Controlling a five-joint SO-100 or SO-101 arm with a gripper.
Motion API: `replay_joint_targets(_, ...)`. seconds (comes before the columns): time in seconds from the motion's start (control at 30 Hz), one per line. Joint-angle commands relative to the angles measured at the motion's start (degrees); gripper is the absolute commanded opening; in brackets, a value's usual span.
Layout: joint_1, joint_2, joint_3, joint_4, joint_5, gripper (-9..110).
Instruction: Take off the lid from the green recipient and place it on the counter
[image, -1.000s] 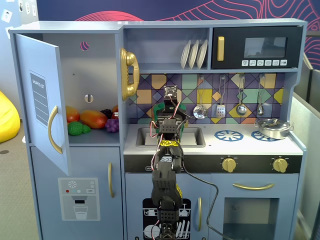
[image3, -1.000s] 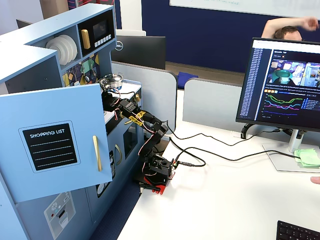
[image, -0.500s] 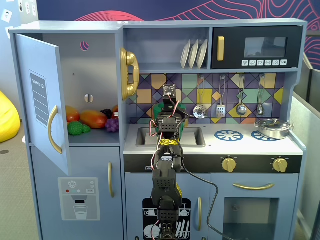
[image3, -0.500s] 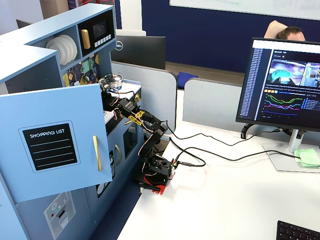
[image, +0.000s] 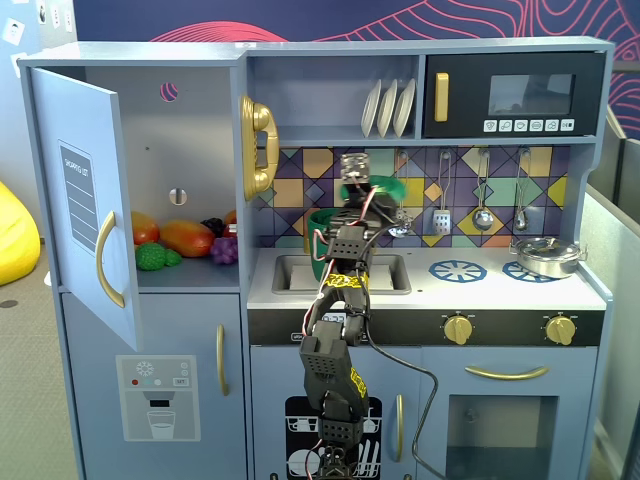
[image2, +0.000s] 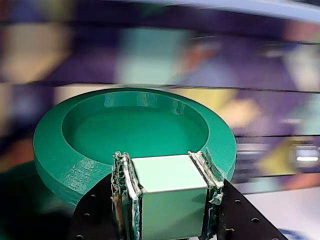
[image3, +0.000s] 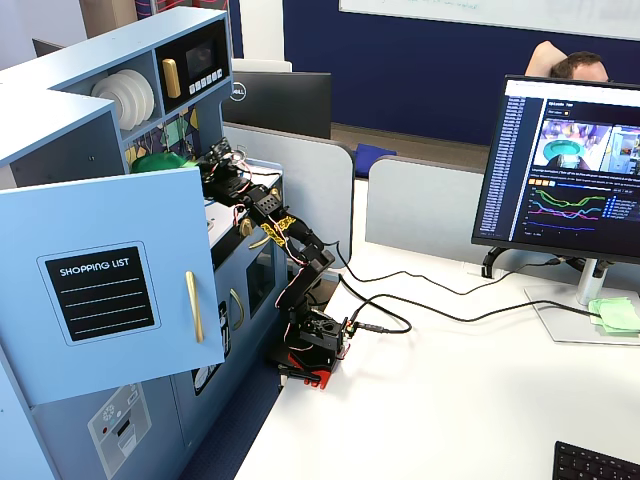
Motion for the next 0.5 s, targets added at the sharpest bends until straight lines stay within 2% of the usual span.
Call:
replay_joint_targets(0.0,7.4,0.6,-3.3,-4.5,1.3,0)
replay_joint_targets(0.2,13.8,0.4,9.4,-14.6,0.2,0)
replay_joint_targets(0.47,15.7,-3.9,21.2,-27.2,-1.5,0)
